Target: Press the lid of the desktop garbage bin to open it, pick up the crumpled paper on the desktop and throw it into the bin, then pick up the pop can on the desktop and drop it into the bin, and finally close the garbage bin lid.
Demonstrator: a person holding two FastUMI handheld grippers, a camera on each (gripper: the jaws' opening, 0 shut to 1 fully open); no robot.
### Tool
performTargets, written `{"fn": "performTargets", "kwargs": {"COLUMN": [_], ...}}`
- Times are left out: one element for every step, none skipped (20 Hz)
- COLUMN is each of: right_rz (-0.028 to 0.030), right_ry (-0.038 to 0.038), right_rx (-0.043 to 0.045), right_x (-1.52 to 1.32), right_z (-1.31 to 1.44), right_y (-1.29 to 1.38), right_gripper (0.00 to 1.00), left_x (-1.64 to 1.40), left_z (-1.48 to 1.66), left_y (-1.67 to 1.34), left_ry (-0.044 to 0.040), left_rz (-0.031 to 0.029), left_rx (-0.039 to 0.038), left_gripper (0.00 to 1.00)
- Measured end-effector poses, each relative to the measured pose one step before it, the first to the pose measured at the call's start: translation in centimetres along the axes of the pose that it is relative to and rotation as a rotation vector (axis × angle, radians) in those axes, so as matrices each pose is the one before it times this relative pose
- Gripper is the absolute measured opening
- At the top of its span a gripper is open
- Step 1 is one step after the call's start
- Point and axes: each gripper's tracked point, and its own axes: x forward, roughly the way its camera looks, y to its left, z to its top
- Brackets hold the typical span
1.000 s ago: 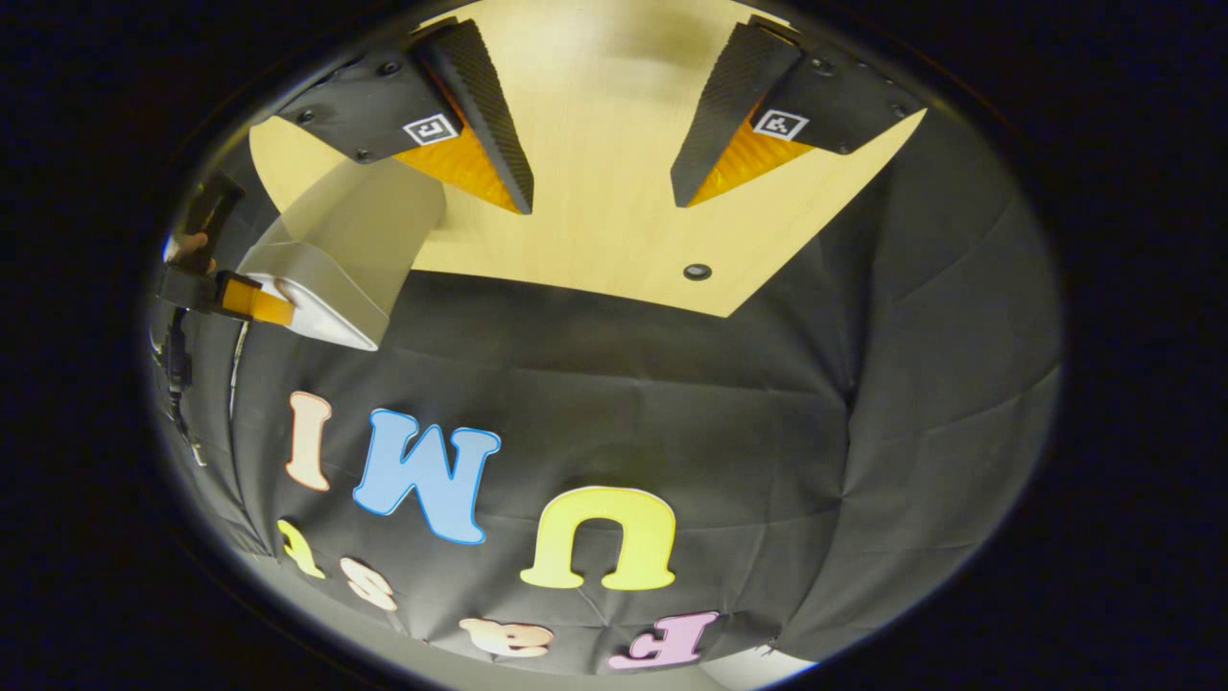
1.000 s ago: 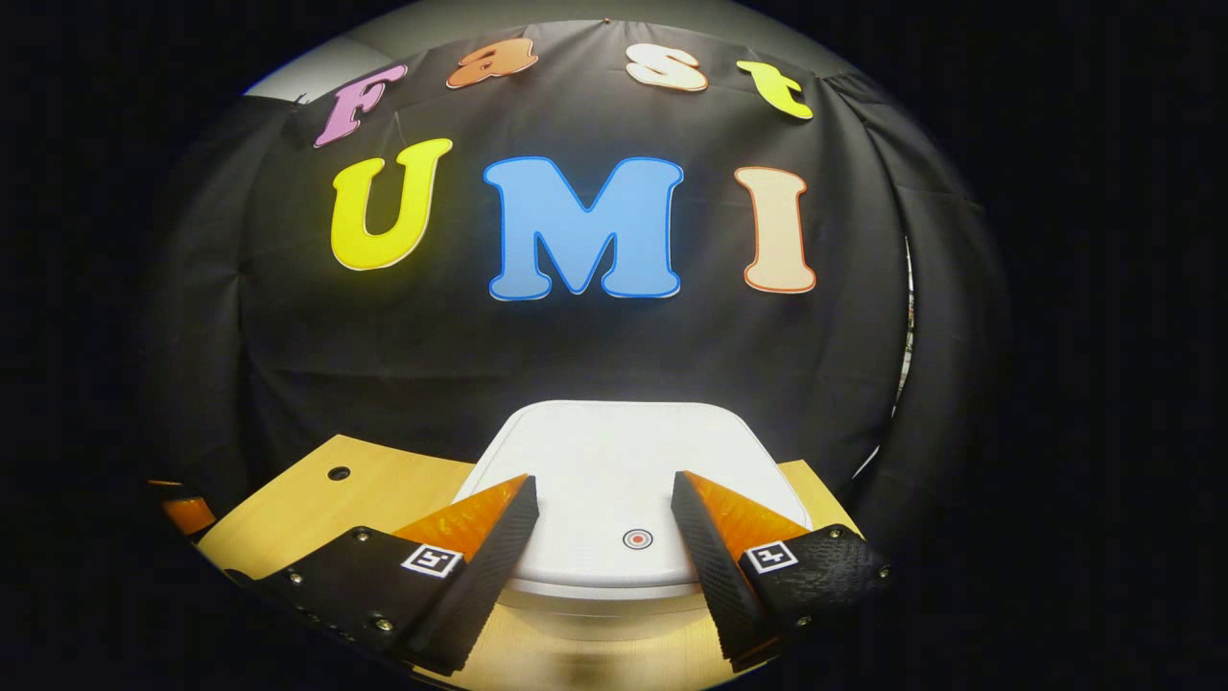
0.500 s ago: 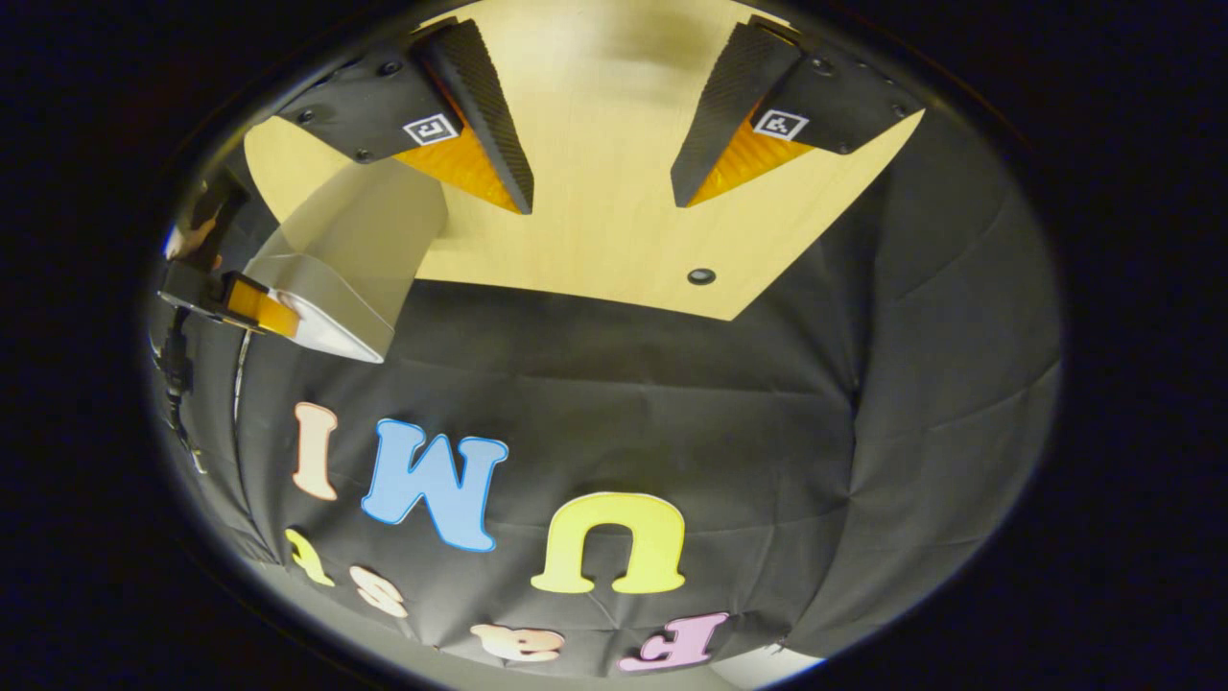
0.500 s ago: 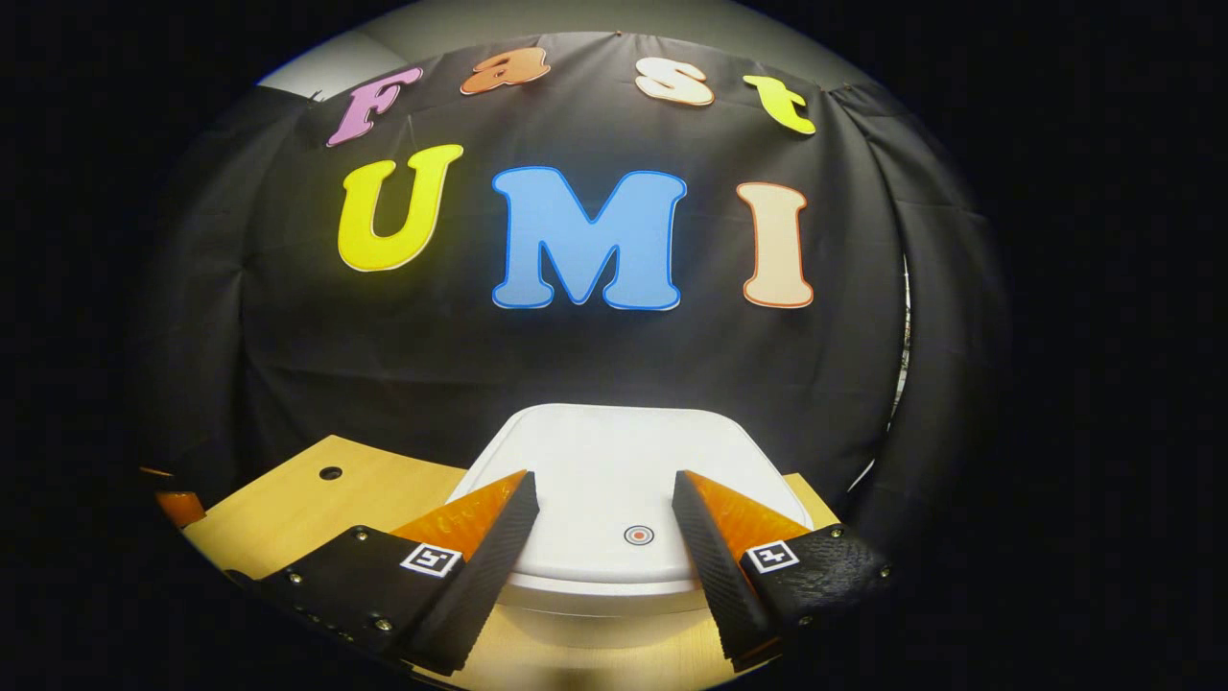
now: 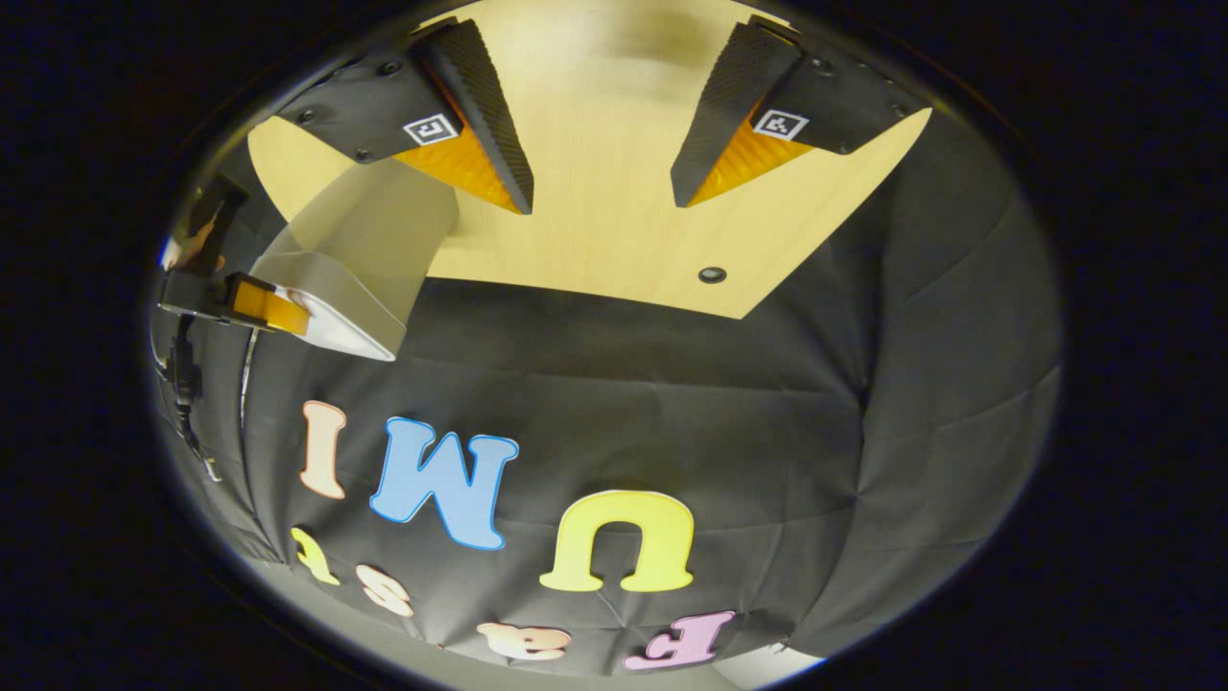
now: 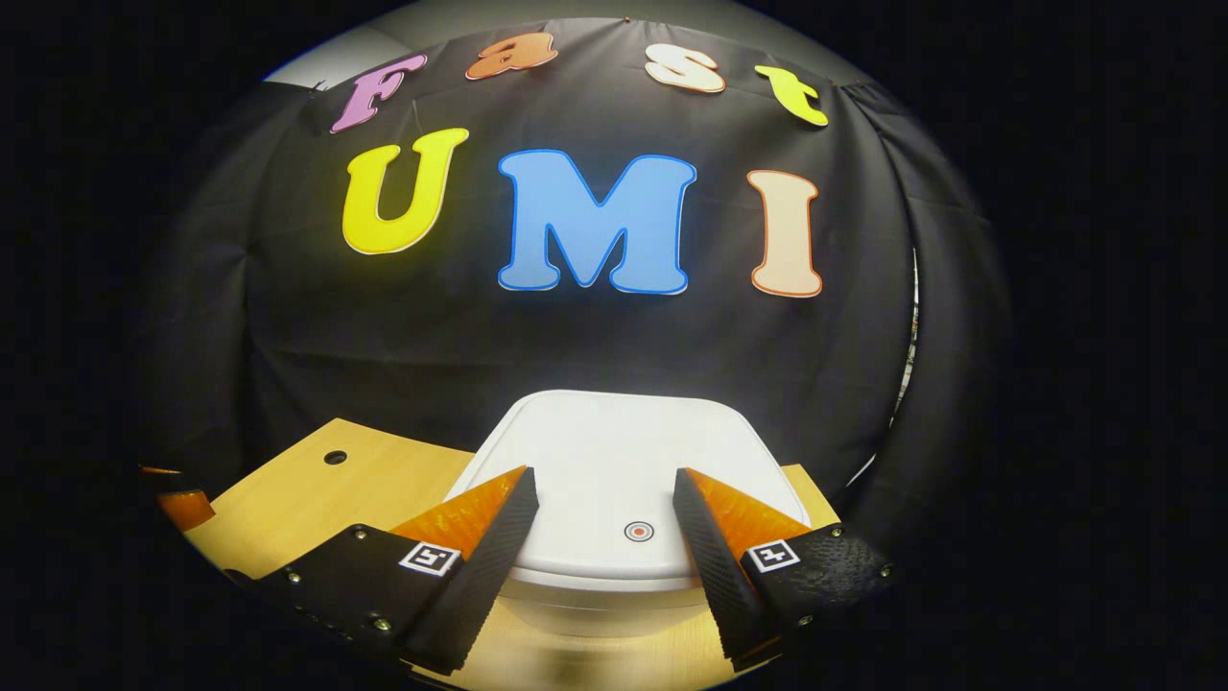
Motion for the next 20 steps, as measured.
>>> {"fn": "performTargets", "kwargs": {"right_rz": [0.00379, 0.0026, 0.00219, 0.00429, 0.00555, 0.00599, 0.00602, 0.00446, 0.00273, 0.00356, 0.00724, 0.01609, -0.00074, -0.01435, -0.01374, -0.00656, 0.0003, 0.00259, 0.00115, -0.00181], "right_ry": [0.00173, 0.00151, 0.00196, 0.00159, -0.00247, -0.00179, -0.00372, 0.00223, -0.00279, 0.00095, -0.00069, 0.00885, 0.00425, -0.02083, 0.00628, -0.00226, -0.00499, -0.00955, -0.00487, -0.00732], "right_rx": [0.00028, -0.00098, -0.00086, 0.00126, 0.00078, 0.00024, 0.00174, -0.0018, 0.00335, 0.00165, 0.00809, 0.01419, -0.0282, -0.01248, 0.0026, 0.01145, 0.00991, -0.00423, -0.00478, -0.00105], "right_x": [-0.111, -0.141, -0.269, -0.267, -0.351, -0.439, -0.452, -0.441, -0.384, -0.194, -0.17, -0.257, 0.333, -0.817, 0.228, -0.018, -0.039, 0.0, -0.024, 0.125], "right_z": [-0.028, -0.093, -0.08, -0.113, -0.036, -0.251, -0.141, -0.288, 0.01, -0.178, -0.057, -0.416, -0.207, 0.342, -0.12, 0.173, 0.075, -0.075, -0.017, 0.114], "right_y": [0.024, 0.097, 0.051, 0.113, 0.128, 0.151, 0.184, 0.118, 0.122, 0.06, 0.094, 0.142, 0.033, -0.41, 0.034, 0.036, 0.03, 0.096, 0.041, -0.073], "right_gripper": [0.93, 0.93, 0.93, 0.93, 0.93, 0.93, 0.93, 0.93, 0.93, 0.93, 0.93, 0.93, 0.93, 0.95, 0.94, 0.94, 0.94, 0.94, 0.94, 0.94], "left_x": [0.024, 0.019, 0.062, -0.097, -0.24, -0.08, -0.011, -0.089, -0.143, -0.132, -0.035, -0.19, -0.007, -0.121, -0.034, -0.344, -0.179, -0.129, -0.166, -0.124], "left_z": [-0.01, 0.08, 0.031, -0.012, -0.099, -0.006, -0.041, 0.005, -0.209, 0.022, -0.068, -0.097, 0.002, -0.069, -0.012, 0.185, 0.059, -0.059, -0.112, -0.066], "left_y": [-0.21, -0.183, -0.04, 0.018, -0.076, 0.002, -0.015, -0.107, 0.095, -0.148, -0.339, -0.255, -0.232, -0.141, -0.263, -0.122, -0.017, 0.101, 0.192, 0.313], "left_ry": [-0.00043, -0.00229, -0.00235, -0.00111, -0.00056, -0.00054, 0.00003, -0.00072, 0.00016, -0.00036, -0.00021, 0.00128, -0.00008, -0.002, 0.00003, -0.00392, -0.0052, -0.00013, 0.00213, 0.00095], "left_rz": [-0.0018, -0.00219, 0.00021, 0.00141, 0.00041, 0.00062, 0.00108, -0.0004, -0.00097, -0.00307, -0.00481, -0.0053, -0.00478, -0.00199, -0.00512, -0.00157, 0.00222, 0.00108, 0.00164, 0.0067], "left_rx": [-0.00151, -0.00209, -0.00164, -0.00133, -0.00273, -0.00218, -0.00195, -0.00158, -0.00102, 0.00044, 0.00115, 0.00301, 0.00341, 0.00219, 0.00382, 0.0096, 0.00916, 0.0016, -0.00401, -0.00673], "left_gripper": [0.96, 0.9, 0.95, 1.0, 1.0, 1.0, 1.0, 1.0, 1.0, 1.0, 1.0, 1.0, 1.0, 1.0, 0.98, 0.96, 0.96, 1.0, 0.96, 1.0]}}
